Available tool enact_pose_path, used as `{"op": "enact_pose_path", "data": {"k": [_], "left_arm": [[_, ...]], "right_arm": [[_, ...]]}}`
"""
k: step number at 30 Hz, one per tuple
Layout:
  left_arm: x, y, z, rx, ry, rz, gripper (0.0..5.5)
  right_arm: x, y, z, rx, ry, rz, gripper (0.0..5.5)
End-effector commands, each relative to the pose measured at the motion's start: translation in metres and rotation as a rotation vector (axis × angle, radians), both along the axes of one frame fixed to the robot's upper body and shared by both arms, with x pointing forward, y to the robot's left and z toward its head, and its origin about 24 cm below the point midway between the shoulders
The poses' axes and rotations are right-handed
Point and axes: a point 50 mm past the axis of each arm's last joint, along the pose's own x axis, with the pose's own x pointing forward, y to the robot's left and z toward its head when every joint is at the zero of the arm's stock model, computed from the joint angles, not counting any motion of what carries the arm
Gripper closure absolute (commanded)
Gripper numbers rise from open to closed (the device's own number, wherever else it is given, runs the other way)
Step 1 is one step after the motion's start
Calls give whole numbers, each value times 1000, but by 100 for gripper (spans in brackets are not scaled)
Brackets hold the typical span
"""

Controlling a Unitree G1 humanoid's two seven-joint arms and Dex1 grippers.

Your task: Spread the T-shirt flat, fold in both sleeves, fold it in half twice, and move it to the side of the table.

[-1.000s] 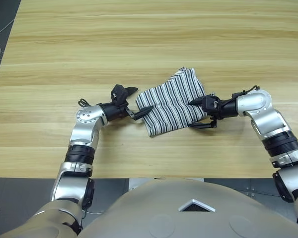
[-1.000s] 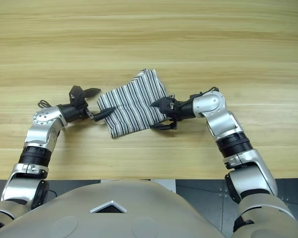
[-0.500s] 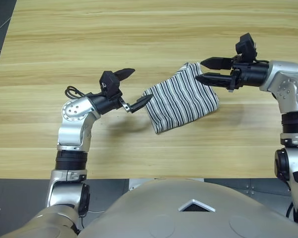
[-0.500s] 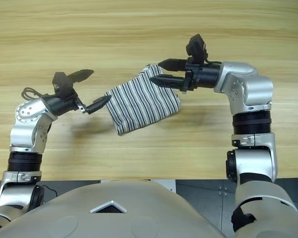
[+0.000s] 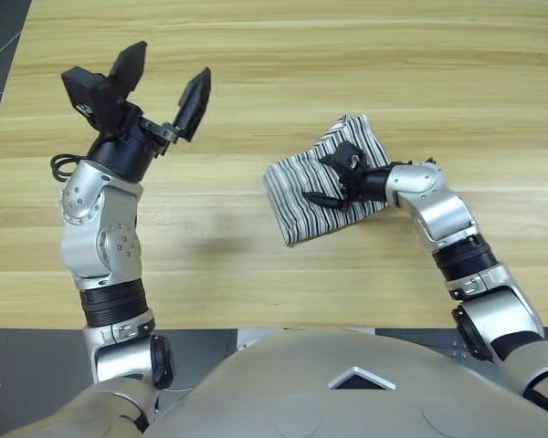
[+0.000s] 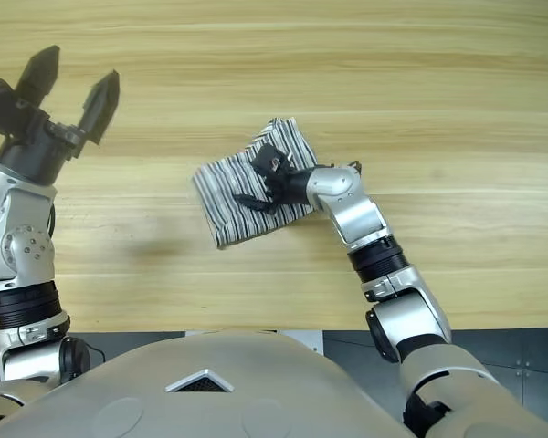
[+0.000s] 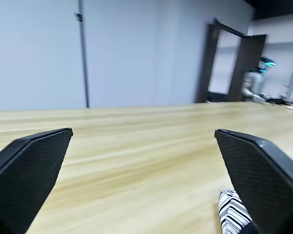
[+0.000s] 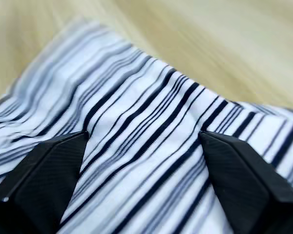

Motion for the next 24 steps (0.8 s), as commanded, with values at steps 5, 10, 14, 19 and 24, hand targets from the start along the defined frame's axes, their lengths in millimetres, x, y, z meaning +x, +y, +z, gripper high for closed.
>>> {"op": "enact_pose_path", "data": {"k": [5,10,14,19,24], "left_arm": [[-6,1,32,-44,-94,49,0],[-6,2,32,-28,-86,67,0],[-6,6,29,-11,-74,86,0],[-4,9,32,-3,-74,85,0],[-5,11,33,0,-74,89,0]], "right_arm": [[30,-106,-35,-387,77,-386,130],[32,-207,-10,-541,2,-791,130],[-6,-278,-4,-631,6,-1148,130],[-12,-303,15,-593,-117,-1357,130],[44,-273,79,-31,-461,-1353,130]]}}
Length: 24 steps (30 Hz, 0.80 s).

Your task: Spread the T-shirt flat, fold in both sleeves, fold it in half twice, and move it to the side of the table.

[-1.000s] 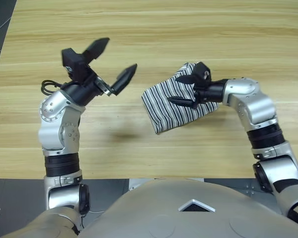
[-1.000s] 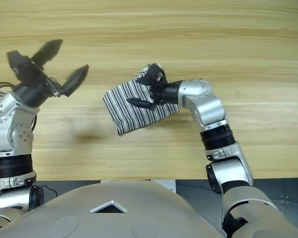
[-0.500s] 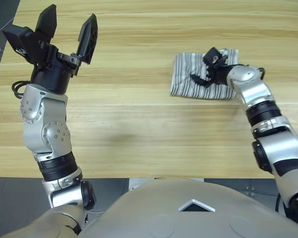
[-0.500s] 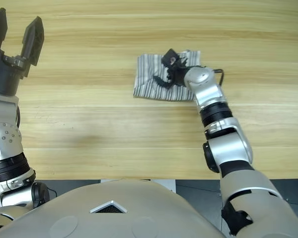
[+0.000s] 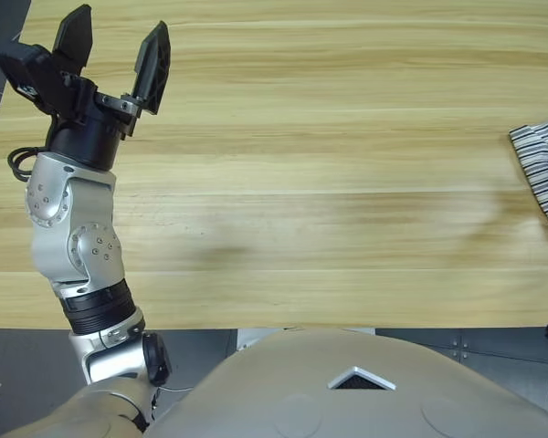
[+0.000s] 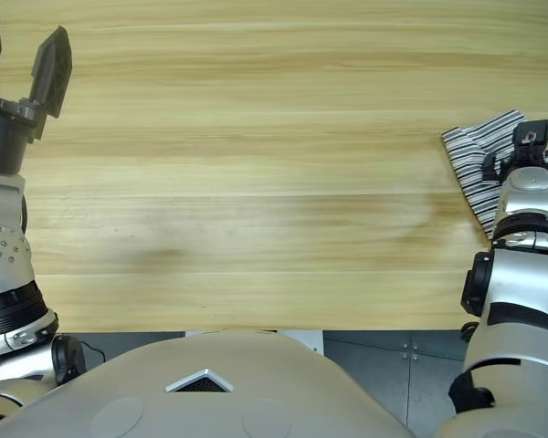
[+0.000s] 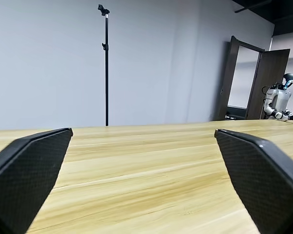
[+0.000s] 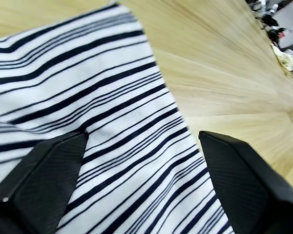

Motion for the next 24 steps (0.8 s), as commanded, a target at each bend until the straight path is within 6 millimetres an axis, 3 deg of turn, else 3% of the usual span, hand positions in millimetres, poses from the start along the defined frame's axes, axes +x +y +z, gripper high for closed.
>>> {"op": "enact_pose_path", "data": {"k": [1,4,7,9,13,18,24], "left_arm": [[1,2,2,12,5,9,0],[-1,-3,0,63,9,19,0],[-9,-17,-10,191,37,30,0],[-21,-36,-22,258,72,16,0],[-54,-67,-49,245,116,27,0],[-91,-78,-62,161,81,163,0],[-120,-83,-87,95,186,260,0]], "right_arm": [[56,43,64,242,-540,257,130],[65,82,95,354,-782,523,130],[52,114,97,413,-812,682,130],[29,138,84,422,-787,759,130],[-41,167,55,407,-824,749,130],[-114,207,40,441,-832,681,130],[-164,237,9,415,-696,681,130]]}}
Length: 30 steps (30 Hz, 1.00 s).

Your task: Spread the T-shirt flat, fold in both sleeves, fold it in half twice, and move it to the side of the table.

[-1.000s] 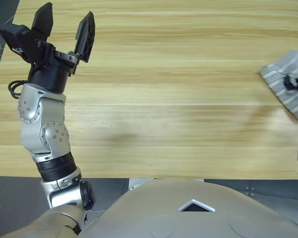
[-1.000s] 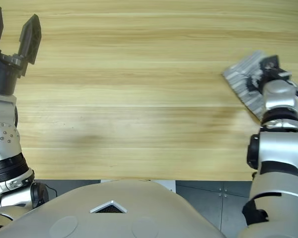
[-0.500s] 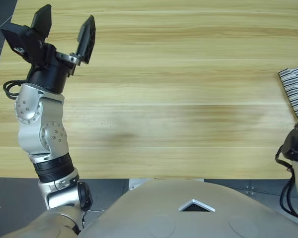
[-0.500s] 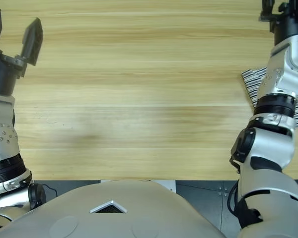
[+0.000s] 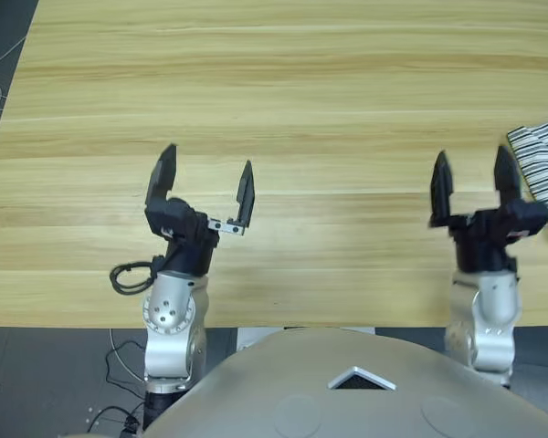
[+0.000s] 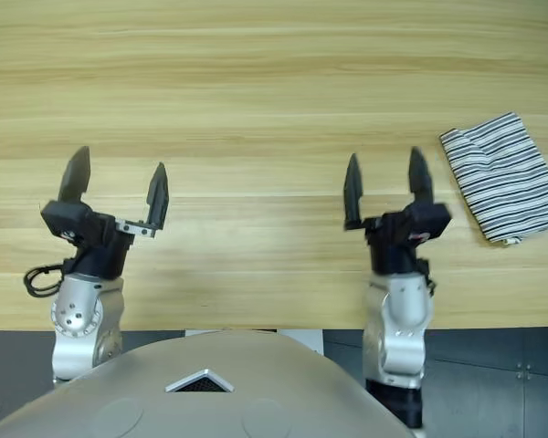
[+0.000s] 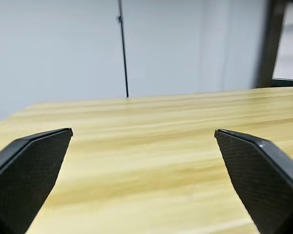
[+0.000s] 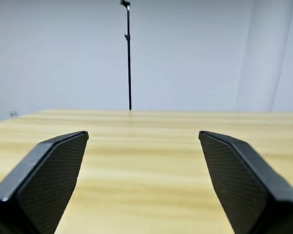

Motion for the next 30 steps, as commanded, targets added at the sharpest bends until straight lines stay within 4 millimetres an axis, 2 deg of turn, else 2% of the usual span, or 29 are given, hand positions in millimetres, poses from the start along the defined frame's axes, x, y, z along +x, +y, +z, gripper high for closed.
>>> {"op": "enact_pose_path", "data": {"k": [1,4,10,17,22,30], "left_arm": [[-14,-5,-14,-6,63,41,0],[-18,-9,-19,60,78,25,0],[-22,-12,-20,78,91,8,0],[-30,-15,-22,45,130,-4,109],[-35,-20,-21,33,142,-43,173],[-37,-24,-23,19,173,-66,55]], "right_arm": [[-24,16,-19,-84,61,29,130],[-27,21,-31,-101,115,31,130],[-22,16,-36,-89,153,-6,228],[-23,12,-35,-83,175,-46,347],[-24,10,-34,-75,186,-58,351],[-23,10,-33,-73,191,-61,351]]}}
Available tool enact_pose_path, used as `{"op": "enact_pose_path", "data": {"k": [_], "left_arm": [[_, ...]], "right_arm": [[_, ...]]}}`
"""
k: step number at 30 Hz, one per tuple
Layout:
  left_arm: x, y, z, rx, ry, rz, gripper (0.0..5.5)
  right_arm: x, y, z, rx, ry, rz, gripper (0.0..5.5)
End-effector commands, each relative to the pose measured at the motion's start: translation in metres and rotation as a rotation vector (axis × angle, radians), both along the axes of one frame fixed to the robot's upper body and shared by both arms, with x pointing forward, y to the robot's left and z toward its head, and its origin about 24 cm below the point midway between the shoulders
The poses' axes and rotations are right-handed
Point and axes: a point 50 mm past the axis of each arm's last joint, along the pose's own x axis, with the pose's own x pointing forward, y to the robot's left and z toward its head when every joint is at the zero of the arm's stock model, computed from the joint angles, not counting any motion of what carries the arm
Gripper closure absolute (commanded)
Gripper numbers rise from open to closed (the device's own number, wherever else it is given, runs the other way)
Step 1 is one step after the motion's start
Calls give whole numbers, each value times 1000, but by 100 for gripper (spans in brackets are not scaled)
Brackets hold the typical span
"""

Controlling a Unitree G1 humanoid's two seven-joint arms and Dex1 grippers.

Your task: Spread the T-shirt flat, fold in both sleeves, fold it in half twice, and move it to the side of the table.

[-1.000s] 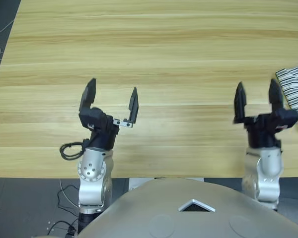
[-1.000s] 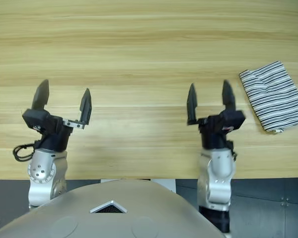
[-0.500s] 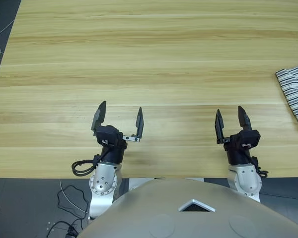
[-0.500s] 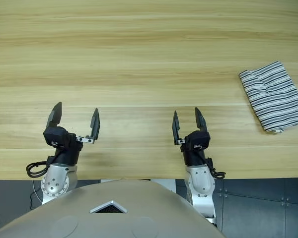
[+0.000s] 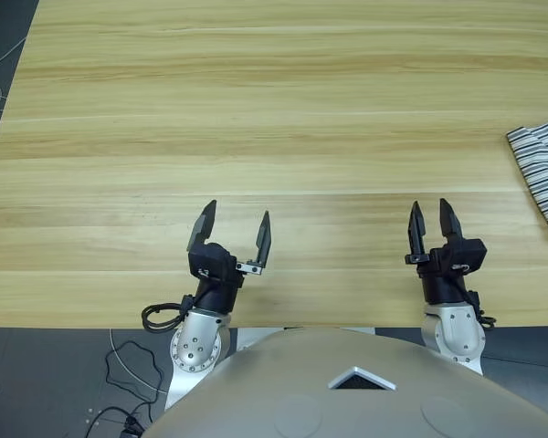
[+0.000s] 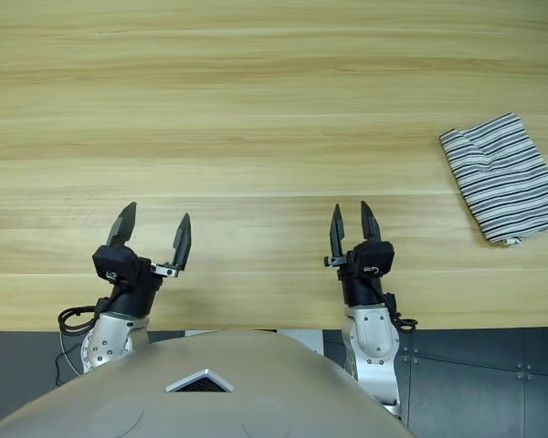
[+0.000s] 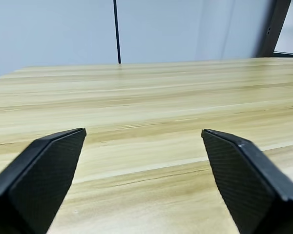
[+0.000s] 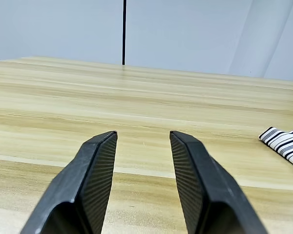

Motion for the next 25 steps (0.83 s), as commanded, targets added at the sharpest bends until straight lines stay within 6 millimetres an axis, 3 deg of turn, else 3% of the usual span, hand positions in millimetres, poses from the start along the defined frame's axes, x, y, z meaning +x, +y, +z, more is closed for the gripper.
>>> {"op": "enact_pose_path", "data": {"k": [1,4,10,25], "left_arm": [[0,-1,-1,-7,21,-14,42],[0,2,-2,-14,32,22,3],[2,4,-3,-41,51,52,3],[2,3,-4,-76,80,56,224]], "right_arm": [[1,-1,1,11,3,-14,351],[1,-1,1,12,4,-16,351],[1,-2,1,14,6,-24,351],[1,-3,1,14,7,-28,351]]}}
